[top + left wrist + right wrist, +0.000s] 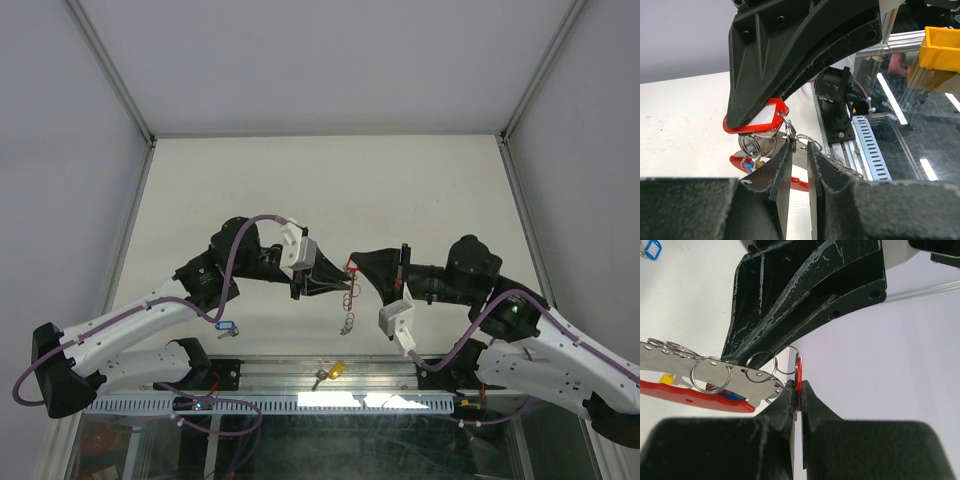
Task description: Put the keys on the keyring
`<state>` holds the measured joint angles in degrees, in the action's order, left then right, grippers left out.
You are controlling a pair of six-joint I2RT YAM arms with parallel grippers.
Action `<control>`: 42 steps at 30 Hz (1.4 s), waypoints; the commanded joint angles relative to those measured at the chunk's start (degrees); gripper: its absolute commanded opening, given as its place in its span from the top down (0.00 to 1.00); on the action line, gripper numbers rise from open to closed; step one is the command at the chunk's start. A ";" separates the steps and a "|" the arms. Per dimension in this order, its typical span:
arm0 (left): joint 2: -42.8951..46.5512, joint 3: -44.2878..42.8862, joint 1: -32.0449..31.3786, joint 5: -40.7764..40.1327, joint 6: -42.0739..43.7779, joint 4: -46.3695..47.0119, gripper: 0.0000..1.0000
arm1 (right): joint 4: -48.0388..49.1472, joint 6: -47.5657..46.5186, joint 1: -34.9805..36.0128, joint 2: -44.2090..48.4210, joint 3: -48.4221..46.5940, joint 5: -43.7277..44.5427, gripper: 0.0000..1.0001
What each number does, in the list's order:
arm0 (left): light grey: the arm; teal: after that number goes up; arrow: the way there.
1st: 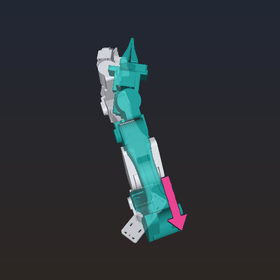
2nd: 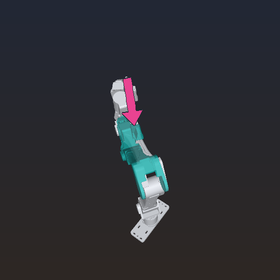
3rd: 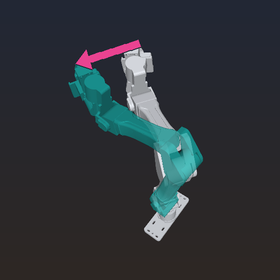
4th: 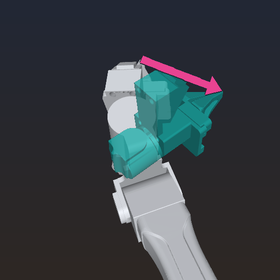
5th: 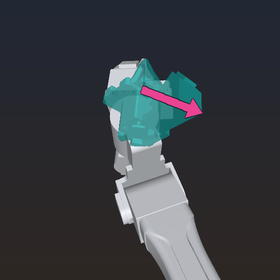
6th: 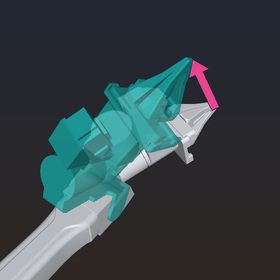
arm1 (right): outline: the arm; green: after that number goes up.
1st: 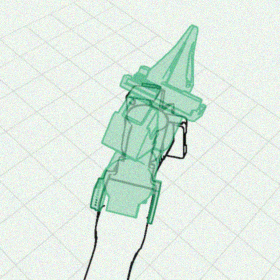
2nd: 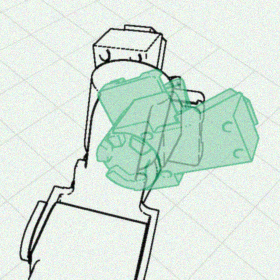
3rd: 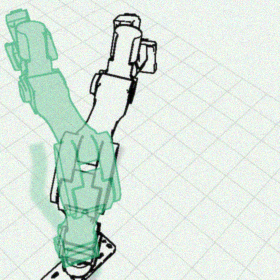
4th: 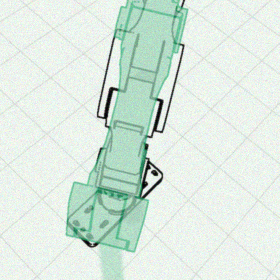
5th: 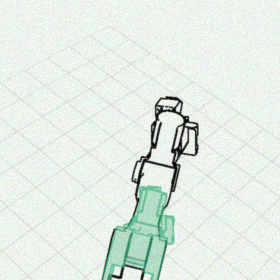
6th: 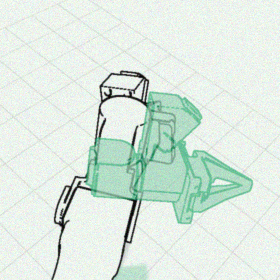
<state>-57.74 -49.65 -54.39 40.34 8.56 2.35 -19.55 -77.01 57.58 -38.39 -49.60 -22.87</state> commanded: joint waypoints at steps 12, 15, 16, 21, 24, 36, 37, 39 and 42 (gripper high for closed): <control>-0.53 -2.91 -0.02 -1.02 1.28 0.55 0.89 | 4.62 0.46 0.10 -0.96 -2.93 -1.56 1.00; -0.67 -2.98 -0.01 -1.11 1.23 0.55 0.90 | 4.53 0.55 0.13 -1.06 -2.94 -1.65 1.00; -0.75 -2.93 -0.01 -1.20 1.14 0.39 0.91 | 4.46 0.55 0.13 -1.07 -2.95 -1.65 1.00; -0.90 -3.29 -0.02 -1.76 1.28 -0.66 1.00 | 4.38 0.55 0.08 -1.08 -2.80 -1.65 1.00; -0.72 -3.35 -0.01 -3.64 1.49 -1.34 1.00 | 4.30 0.55 0.07 -1.02 -2.80 -1.42 1.00; 0.46 -3.14 -0.02 -10.37 0.33 -1.49 1.00 | 3.95 0.73 0.11 2.79 -0.88 4.73 1.00; 0.51 -3.07 -0.01 -10.41 0.18 -1.22 1.00 | 3.85 0.72 0.12 3.14 -0.72 5.24 1.00; 0.60 -3.06 -0.01 -10.45 -0.02 -0.91 1.00 | 3.31 0.52 0.09 3.62 -0.58 6.13 1.00; 0.61 -3.05 -0.01 -10.28 -0.30 -0.60 1.00 | 2.45 0.46 0.14 4.14 -0.48 7.16 1.00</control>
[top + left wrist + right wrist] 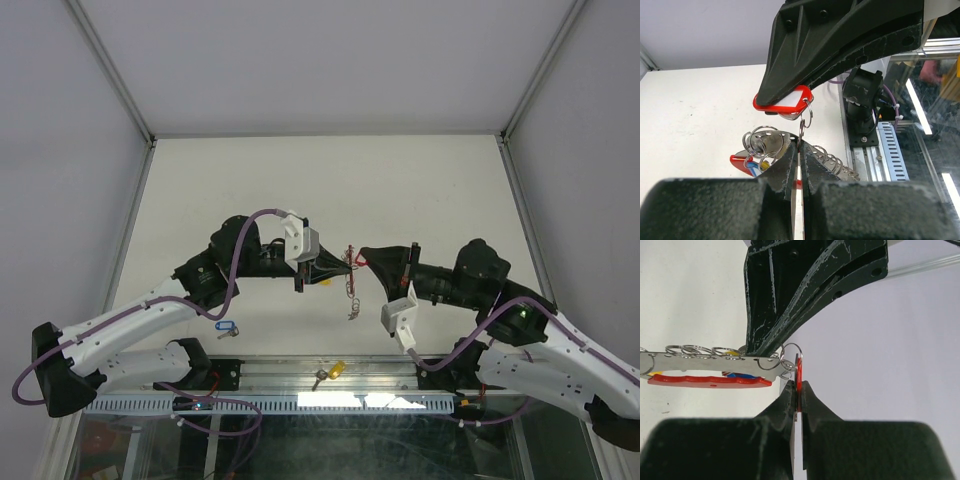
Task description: Put the keys on the keyring
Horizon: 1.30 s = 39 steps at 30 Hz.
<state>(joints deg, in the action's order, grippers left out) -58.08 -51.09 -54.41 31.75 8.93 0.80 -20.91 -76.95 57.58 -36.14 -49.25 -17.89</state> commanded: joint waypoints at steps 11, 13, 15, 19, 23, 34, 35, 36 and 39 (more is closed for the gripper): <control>1.40 -1.59 0.01 -1.60 -1.02 1.14 1.00 | 1.41 0.20 0.03 2.48 -0.14 4.11 1.00; 1.27 -1.61 0.01 -1.53 -1.04 1.12 1.00 | 2.54 0.65 0.12 2.45 0.31 4.09 1.00; 1.01 -1.55 0.01 -1.36 -0.93 1.14 1.00 | 4.69 1.54 0.15 2.40 0.81 3.88 1.00; 0.48 -1.37 0.01 -0.99 -0.71 1.11 1.00 | 10.55 4.54 0.14 1.56 1.31 2.91 1.00; 0.08 -1.27 0.01 -1.32 -0.20 0.71 0.97 | 11.48 5.77 0.14 -0.76 -0.14 1.85 1.00; -0.14 -1.46 -0.02 -1.38 0.62 0.39 0.79 | 13.03 7.24 0.10 -3.97 -0.67 0.86 1.00; -0.22 -1.54 -0.01 -1.28 0.71 0.24 0.79 | 13.20 7.25 0.14 -4.13 -0.67 0.80 1.00; -0.33 -1.74 0.01 -1.25 0.86 -0.01 0.80 | 13.31 7.25 0.16 -4.24 -0.66 0.83 1.00; -0.85 -2.18 0.01 -1.25 1.45 -1.06 0.85 | 13.85 7.34 0.09 -4.54 -0.75 0.75 1.00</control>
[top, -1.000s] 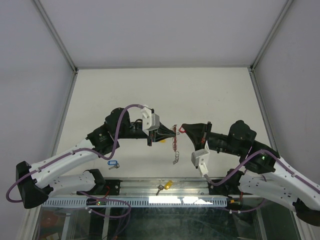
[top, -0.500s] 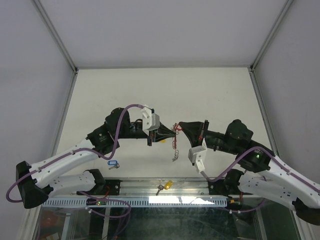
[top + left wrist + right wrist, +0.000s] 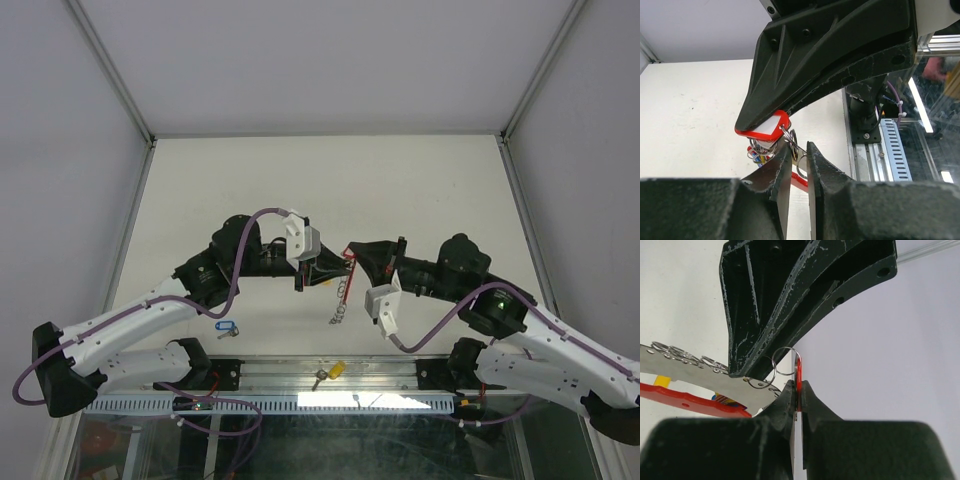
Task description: Put the keys on the keyring
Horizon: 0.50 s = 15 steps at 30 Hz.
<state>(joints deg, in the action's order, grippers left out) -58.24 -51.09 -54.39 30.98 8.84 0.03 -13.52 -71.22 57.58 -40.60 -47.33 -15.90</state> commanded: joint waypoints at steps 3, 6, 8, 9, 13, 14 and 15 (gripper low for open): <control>-0.95 -2.37 -0.01 -0.97 1.96 -1.05 0.95 | 6.43 1.52 0.12 -0.27 -2.85 -1.36 1.00; -0.93 -2.51 -0.07 -1.34 2.11 -1.50 1.00 | 6.06 1.23 0.10 -0.14 -2.84 -1.02 1.00; -0.76 -2.49 -0.01 -1.60 2.18 -1.64 1.00 | 5.67 0.81 0.09 0.26 -2.64 -0.18 1.00; -0.60 -2.52 -0.01 -1.76 2.23 -1.65 1.00 | 5.32 0.51 0.09 0.60 -2.55 0.41 1.00; 0.24 -2.01 -0.01 -3.32 2.01 -1.55 1.00 | 3.39 0.23 0.10 2.76 -1.95 3.40 1.00; 0.56 -1.81 -0.01 -3.72 1.79 -1.16 1.00 | 2.86 0.21 0.09 3.38 -1.64 4.09 1.00; 0.91 -1.51 -0.01 -3.95 1.53 -0.71 1.00 | 2.33 0.21 0.06 4.00 -1.37 4.79 1.00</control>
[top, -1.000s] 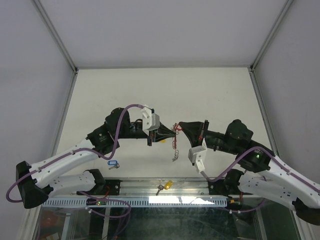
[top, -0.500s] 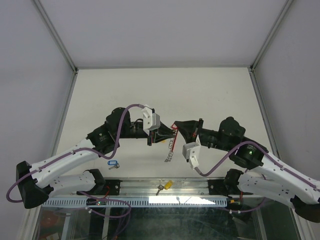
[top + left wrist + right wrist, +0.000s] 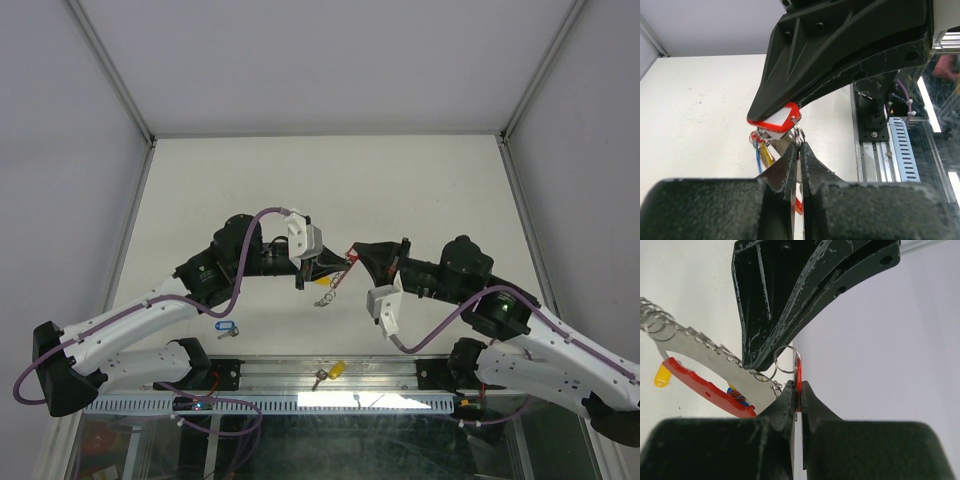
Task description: Put the keys on the keyring
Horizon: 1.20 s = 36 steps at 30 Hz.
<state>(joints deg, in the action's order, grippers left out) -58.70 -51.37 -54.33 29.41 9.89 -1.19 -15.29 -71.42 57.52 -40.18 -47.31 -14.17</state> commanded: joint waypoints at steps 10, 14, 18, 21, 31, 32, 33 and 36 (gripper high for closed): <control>1.74 -0.94 -0.08 -3.59 -0.98 1.90 1.00 | -0.13 0.01 0.19 6.71 -0.04 5.24 0.99; 1.74 -0.97 -0.08 -4.03 -1.44 1.97 1.00 | -2.94 -1.52 0.23 6.78 -0.15 5.04 0.99; 1.79 -0.93 -0.08 -4.27 -1.63 1.94 1.00 | -3.63 -1.96 0.21 6.87 0.17 5.37 0.98; 1.51 -1.00 -0.10 -4.10 -1.63 1.83 1.00 | -0.96 -0.46 0.19 6.96 0.59 5.51 1.00; 3.46 2.58 -0.08 -1.47 -0.89 6.26 0.64 | 6.59 6.36 0.14 6.24 0.27 3.17 1.00; 3.99 3.10 -0.13 -1.61 -1.03 7.45 0.58 | 7.01 6.50 0.17 6.14 0.22 2.99 1.00; 4.45 3.98 -0.09 -2.08 -1.68 8.37 0.51 | 7.18 6.62 0.10 6.10 0.08 2.79 1.00; 5.36 5.22 -0.08 -2.78 -1.91 10.45 0.44 | 6.60 6.66 0.21 5.68 -0.85 2.37 1.00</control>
<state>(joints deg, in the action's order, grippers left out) -55.64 -47.48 -54.39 27.09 8.43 3.07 -14.50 -67.07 57.58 -34.48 -45.93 -10.72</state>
